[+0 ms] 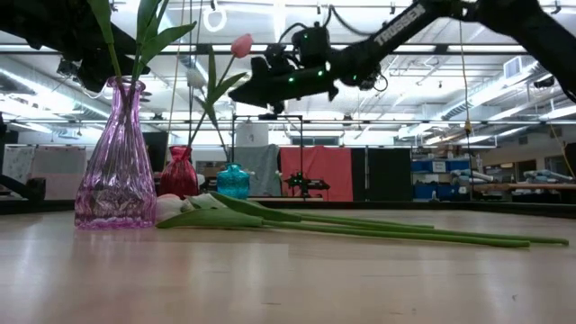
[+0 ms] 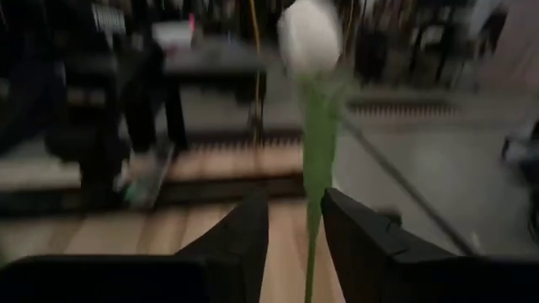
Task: Sort flowers into vase by color
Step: Put the white tulip into the blue vase
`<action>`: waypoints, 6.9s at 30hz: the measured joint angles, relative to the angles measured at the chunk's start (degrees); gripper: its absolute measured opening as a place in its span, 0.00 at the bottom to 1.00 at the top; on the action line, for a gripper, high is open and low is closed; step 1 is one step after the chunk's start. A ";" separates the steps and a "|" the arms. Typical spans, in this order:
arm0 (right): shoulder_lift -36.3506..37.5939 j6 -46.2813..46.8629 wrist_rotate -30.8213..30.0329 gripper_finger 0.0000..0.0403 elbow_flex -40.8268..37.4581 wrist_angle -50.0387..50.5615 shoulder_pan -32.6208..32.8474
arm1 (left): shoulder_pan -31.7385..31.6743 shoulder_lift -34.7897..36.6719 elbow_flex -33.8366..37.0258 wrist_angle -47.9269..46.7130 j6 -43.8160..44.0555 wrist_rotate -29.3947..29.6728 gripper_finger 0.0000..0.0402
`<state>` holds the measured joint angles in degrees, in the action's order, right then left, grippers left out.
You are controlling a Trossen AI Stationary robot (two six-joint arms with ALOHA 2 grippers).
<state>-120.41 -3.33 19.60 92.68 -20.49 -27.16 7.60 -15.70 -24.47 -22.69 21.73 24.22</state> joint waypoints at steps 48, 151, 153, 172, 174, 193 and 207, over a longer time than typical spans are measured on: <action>-0.23 18.58 -27.66 0.31 -8.48 51.40 40.37 | 0.00 -0.04 0.00 -2.43 2.94 1.13 0.51; 6.26 9.08 -9.33 0.04 -0.42 19.69 1.14 | 0.00 -0.42 0.02 -2.28 3.83 4.47 0.51; 3.54 9.57 -8.89 0.04 3.48 19.19 0.85 | 0.00 -0.42 0.02 -2.37 3.83 4.45 0.51; -5.19 13.90 -2.50 0.04 13.27 -4.81 -0.48 | 0.00 -0.42 0.02 -2.48 4.38 1.33 0.51; -5.13 13.55 -2.84 0.04 13.29 -7.38 -0.46 | 0.00 -0.42 0.02 -2.41 4.47 1.21 0.51; -14.59 12.15 -3.19 0.04 13.22 -23.20 -2.45 | 0.00 -0.42 0.02 -2.50 5.93 0.56 0.51; -13.87 6.53 -3.14 0.04 13.22 -10.87 -1.00 | 0.00 -0.42 0.02 -2.54 5.93 0.56 0.51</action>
<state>-134.27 3.19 16.47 105.91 -31.36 -28.16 7.60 -16.12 -24.45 -25.23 27.66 24.78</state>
